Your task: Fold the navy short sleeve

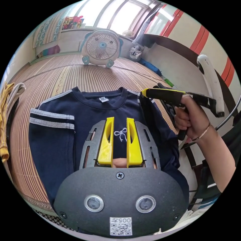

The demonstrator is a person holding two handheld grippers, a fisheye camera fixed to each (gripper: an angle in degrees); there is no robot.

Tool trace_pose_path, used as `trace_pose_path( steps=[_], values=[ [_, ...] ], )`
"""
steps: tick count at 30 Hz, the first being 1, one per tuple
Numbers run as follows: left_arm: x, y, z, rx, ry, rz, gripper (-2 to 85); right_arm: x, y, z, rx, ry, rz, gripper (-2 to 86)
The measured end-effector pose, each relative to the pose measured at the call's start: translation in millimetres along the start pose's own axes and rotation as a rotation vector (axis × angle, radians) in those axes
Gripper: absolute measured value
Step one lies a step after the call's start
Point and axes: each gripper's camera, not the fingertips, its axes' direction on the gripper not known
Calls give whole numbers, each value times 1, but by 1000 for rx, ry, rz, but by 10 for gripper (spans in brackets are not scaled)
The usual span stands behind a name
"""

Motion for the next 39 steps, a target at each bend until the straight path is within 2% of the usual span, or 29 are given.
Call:
trace_pose_path(
  steps=[4,9,14,17,18,21,24,28,33,39],
  values=[
    [2,4,-7,-2,-6,-3,86,3,-2,10,-87,-63,12,29],
    [4,12,-20,-7,-14,-14,85,1,34,-33,18,-34,-30,38],
    [12,20,-33,-6,-24,-2,86,14,93,-55,-17,11,-43,38],
    [21,27,-47,15,-42,23,85,19,134,-50,-119,-25,-66,38],
    [25,31,-54,35,-54,40,84,15,149,-39,-212,-36,-123,39],
    [37,43,-81,129,-82,74,81,15,169,-67,-142,0,-156,40],
    [48,54,-122,177,-96,83,79,26,183,-125,-17,-117,-89,42],
    [67,84,-187,228,0,123,79,33,243,-200,110,-92,-81,43],
    [134,160,-241,122,153,323,96,32,359,-240,103,-50,-7,48],
    [208,248,-243,-93,244,510,109,3,475,-269,48,-38,59,58]
  ],
)
